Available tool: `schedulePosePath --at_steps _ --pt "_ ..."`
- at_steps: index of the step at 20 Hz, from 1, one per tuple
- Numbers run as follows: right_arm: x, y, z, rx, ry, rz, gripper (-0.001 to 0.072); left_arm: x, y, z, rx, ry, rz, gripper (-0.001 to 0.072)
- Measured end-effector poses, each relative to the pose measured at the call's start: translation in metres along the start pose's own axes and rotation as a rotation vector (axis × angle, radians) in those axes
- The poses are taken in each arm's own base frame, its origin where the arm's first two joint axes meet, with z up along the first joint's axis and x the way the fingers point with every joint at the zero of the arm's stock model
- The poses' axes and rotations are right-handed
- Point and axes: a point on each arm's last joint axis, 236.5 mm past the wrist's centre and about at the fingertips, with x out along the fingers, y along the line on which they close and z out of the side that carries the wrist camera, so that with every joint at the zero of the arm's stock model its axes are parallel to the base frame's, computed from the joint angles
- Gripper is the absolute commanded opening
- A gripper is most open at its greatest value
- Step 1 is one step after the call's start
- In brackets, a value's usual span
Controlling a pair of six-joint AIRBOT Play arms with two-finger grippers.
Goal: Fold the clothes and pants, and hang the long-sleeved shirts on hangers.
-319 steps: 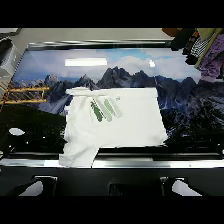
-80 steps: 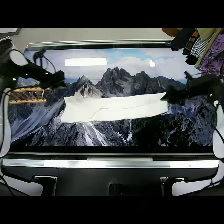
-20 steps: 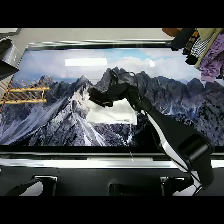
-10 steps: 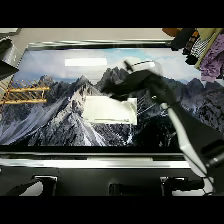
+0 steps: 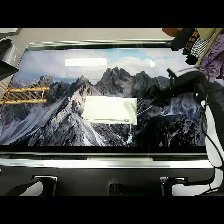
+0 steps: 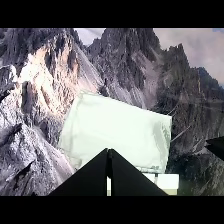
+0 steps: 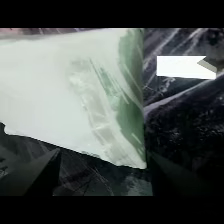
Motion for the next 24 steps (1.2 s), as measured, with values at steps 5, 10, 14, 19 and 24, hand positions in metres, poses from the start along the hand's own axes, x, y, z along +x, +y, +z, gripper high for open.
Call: schedulePosePath --at_steps 5,10,14,19,24 --pt "0.044 -0.026 -0.011 0.023 0.065 0.051 0.0594 0.000 0.000 0.000 0.000 0.000 0.000 0.0016" --pt "0.085 -0.025 -0.022 0.017 0.118 0.077 0.0546 0.000 0.000 0.000 -0.001 0.001 0.001 0.0016" --pt "0.108 -0.018 -0.026 -0.005 0.125 0.071 0.0122 0.002 0.001 0.000 -0.003 0.004 0.001 0.0016" --pt "0.105 0.000 -0.007 -0.024 0.033 0.082 0.0028 0.003 0.002 0.000 -0.005 0.006 0.002 0.0016" --pt "0.057 0.021 0.050 0.004 -0.158 0.106 0.0028 0.003 0.002 0.000 -0.005 0.006 0.002 0.0016"
